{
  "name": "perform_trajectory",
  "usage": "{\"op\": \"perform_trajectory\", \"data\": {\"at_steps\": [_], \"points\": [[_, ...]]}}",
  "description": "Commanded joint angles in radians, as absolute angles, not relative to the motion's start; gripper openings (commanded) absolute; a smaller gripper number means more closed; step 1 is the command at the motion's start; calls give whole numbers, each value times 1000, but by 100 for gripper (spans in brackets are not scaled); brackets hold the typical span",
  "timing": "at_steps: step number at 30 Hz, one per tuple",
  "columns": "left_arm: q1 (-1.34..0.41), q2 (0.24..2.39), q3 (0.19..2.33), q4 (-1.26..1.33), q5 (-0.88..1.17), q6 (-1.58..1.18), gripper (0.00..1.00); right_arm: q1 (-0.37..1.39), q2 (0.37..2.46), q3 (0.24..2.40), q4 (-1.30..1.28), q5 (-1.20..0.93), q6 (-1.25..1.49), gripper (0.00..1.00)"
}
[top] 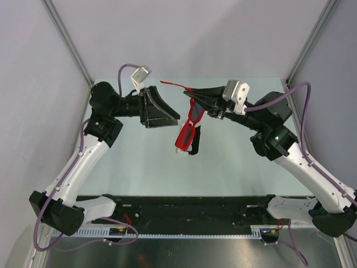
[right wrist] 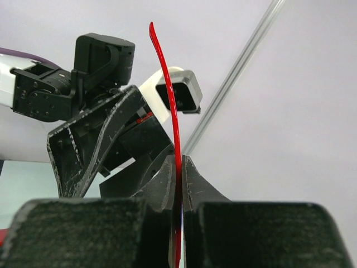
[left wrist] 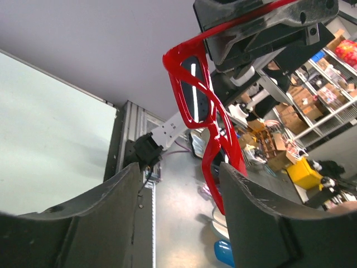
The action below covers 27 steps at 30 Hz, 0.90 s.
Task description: Organize the sunglasses
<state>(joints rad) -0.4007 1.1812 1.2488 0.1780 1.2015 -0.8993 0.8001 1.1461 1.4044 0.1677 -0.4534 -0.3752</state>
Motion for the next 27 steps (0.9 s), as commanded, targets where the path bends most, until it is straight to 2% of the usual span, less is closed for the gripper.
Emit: {"op": "perform_trajectory", "data": {"at_steps": [1, 7, 14, 16, 25, 27], "points": [[-443, 1183, 1256, 207, 1229, -925, 60, 805, 1114, 1401, 244, -476, -368, 0], [-465, 1193, 1261, 206, 1229, -936, 48, 805, 1117, 1399, 256, -472, -377, 0], [-471, 1190, 1264, 209, 1239, -943, 43, 804, 1124, 1399, 253, -468, -388, 0], [-472, 1190, 1266, 209, 1243, -946, 38, 804, 1127, 1399, 253, -466, -391, 0], [-494, 1186, 1264, 213, 1278, -950, 38, 805, 1134, 1399, 253, -462, -399, 0], [-497, 1183, 1262, 213, 1284, -951, 41, 807, 1134, 1399, 250, -460, -399, 0]]}}
